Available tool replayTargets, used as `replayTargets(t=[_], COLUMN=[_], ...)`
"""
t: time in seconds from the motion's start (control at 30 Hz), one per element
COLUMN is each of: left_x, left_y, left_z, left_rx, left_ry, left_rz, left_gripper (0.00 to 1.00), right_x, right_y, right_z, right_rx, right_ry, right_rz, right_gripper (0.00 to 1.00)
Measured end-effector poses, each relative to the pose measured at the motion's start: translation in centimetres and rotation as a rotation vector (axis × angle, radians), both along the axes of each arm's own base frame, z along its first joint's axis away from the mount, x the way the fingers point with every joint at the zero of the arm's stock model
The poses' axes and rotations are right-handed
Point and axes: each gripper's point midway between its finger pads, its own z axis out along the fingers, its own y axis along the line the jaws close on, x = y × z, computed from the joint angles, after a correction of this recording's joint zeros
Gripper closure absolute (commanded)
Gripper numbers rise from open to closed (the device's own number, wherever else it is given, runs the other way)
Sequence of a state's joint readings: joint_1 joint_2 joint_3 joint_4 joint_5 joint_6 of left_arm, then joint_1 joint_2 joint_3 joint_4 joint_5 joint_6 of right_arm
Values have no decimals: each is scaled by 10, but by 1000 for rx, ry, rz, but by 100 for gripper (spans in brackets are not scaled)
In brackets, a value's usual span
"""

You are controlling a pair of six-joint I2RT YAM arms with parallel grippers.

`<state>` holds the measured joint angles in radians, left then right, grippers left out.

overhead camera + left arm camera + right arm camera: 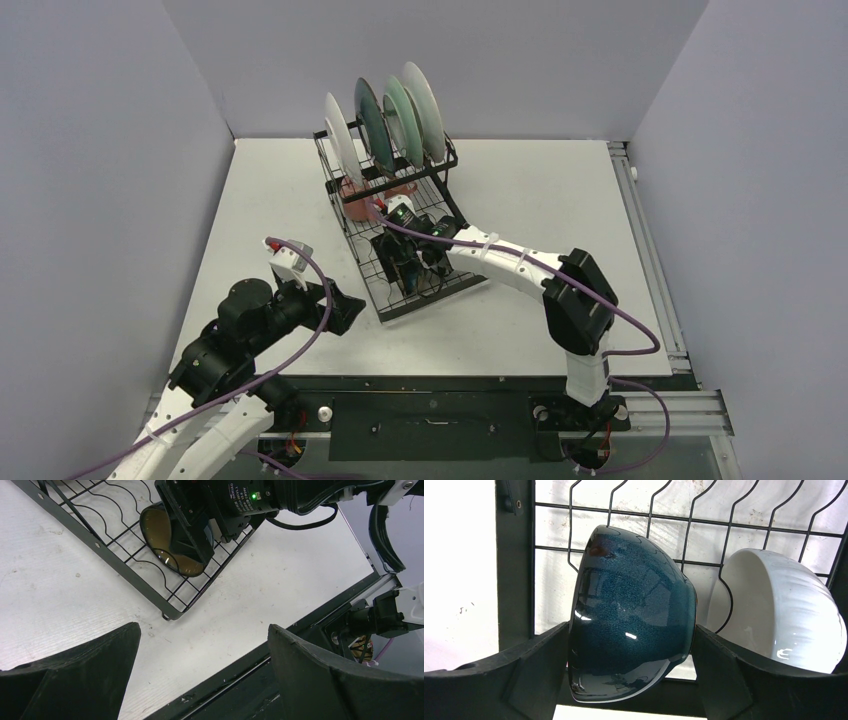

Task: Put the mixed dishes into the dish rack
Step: Reset both arms

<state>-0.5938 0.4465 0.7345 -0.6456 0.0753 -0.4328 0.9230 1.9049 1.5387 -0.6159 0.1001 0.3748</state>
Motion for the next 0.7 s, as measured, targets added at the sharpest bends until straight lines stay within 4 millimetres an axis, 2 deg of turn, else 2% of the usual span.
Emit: replayTargets(t=[0.27, 0.47, 0.7], left_x=[0, 0, 0], left_y=[0, 0, 0], left_z=[0, 0, 0], left_rx=[0, 0, 0], left_ry=[0, 0, 0], left_rz=[0, 0, 1], left_gripper=[4, 4, 4], right_x=[2, 2, -4], right_y=[-3, -8, -6], right_z=[8, 34, 64], right_rx=[2, 26, 64], right_ry=[-23, -68, -121], right_rz=[-14, -29, -22], right_gripper=[16, 15, 15])
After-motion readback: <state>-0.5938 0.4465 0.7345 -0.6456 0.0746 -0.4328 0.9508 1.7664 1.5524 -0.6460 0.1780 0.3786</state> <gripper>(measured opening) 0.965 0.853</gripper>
